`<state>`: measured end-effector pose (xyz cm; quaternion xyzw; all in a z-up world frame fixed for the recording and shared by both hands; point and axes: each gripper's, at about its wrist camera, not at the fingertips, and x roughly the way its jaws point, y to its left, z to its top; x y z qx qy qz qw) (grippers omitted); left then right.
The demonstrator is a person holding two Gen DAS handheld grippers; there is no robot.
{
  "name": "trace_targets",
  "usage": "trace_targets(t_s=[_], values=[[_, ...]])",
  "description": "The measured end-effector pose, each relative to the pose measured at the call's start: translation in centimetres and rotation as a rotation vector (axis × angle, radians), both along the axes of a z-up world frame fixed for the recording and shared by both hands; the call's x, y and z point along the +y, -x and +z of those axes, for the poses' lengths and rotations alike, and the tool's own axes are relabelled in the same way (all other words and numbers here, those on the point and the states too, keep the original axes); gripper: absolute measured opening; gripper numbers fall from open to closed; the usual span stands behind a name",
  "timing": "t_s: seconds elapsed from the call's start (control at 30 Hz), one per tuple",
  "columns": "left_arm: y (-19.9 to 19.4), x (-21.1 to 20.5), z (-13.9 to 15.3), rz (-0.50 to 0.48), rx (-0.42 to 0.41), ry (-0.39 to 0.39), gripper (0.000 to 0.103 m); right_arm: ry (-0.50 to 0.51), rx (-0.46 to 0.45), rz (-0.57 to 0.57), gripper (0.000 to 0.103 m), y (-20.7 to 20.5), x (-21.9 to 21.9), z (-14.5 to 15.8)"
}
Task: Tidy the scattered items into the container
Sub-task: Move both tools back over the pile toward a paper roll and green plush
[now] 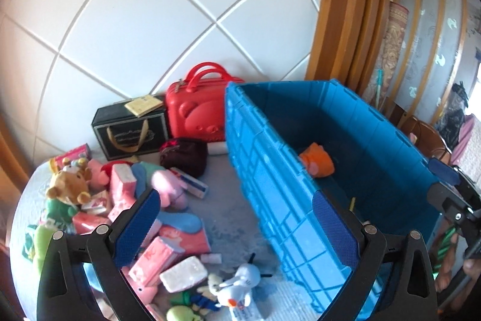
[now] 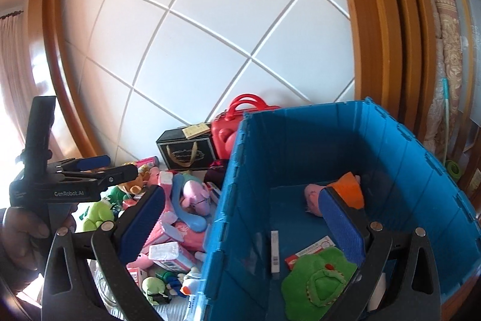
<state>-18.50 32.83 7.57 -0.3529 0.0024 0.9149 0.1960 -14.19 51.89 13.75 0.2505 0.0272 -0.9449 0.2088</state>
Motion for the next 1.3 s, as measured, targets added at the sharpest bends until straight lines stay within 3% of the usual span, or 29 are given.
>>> trace_targets(t_s=[0.23,0.57,1.0,1.3], values=[[-0.8,-9.8,-4.1,0.139,-0.066,0.057,0.103,-0.019,-0.043,0.135,0.103,-0.6,-7.1,-1.9],[-1.5,-22.6,-10.0,0.317,-0.173,0.095,0.103,-0.077,-0.109,0.216,0.103,-1.8,-15.7,-5.6],[-2.5,-29.9,-16.6,0.332,-0.254,0.143,0.103,-0.179,-0.268,0.250,0.103,-3.3,-23.0,-14.2],[-3.6,-32.9,-25.6,0.267,-0.371,0.171,0.103,-0.252,-0.375,0.247,0.103,-4.8,-26.1,-19.2]])
